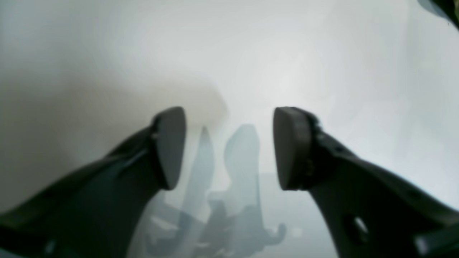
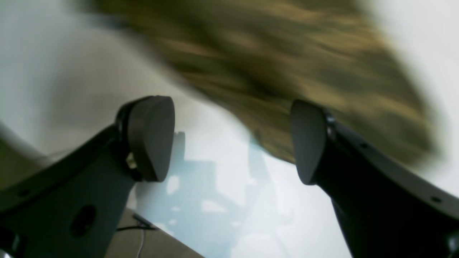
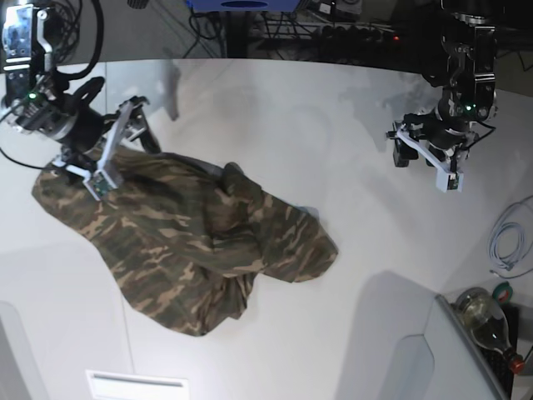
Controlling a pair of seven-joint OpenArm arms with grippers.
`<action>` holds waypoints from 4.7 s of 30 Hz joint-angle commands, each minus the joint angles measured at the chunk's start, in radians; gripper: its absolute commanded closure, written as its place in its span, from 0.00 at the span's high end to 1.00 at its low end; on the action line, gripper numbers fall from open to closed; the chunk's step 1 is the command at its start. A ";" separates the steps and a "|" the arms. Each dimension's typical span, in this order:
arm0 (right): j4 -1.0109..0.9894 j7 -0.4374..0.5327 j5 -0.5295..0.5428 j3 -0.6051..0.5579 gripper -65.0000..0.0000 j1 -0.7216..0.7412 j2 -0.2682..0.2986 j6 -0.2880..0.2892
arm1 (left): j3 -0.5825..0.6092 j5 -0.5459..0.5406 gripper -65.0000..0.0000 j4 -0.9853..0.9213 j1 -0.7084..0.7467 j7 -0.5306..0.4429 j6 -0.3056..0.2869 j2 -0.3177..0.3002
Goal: Layout the t-shirt on the table in an organized manner, then fold the t-shirt properly
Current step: 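Drag the shirt edge outward with the right gripper to spread it, then grasp the shirt with both grippers and pull it apart, then grasp the bunched shirt body with the left gripper and pull outward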
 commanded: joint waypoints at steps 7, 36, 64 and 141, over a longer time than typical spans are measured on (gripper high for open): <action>-0.071 0.096 -0.400 -0.286 0.72 0.086 -0.086 -0.240 | -0.017 -0.005 0.69 0.012 0.002 -0.019 0.002 -0.020; 0.043 0.087 -0.486 -0.321 0.00 -0.067 -0.093 -0.246 | 0.171 -0.003 0.68 0.014 -0.158 -0.019 0.002 -0.002; -0.183 -0.059 -0.484 -0.064 0.00 0.117 -0.095 -0.245 | 0.493 0.327 0.08 0.092 -0.144 0.131 0.002 0.098; -0.079 -0.440 0.378 0.472 0.01 -0.063 -0.150 -0.033 | 0.118 0.063 0.72 -0.390 -0.586 0.257 -0.169 0.374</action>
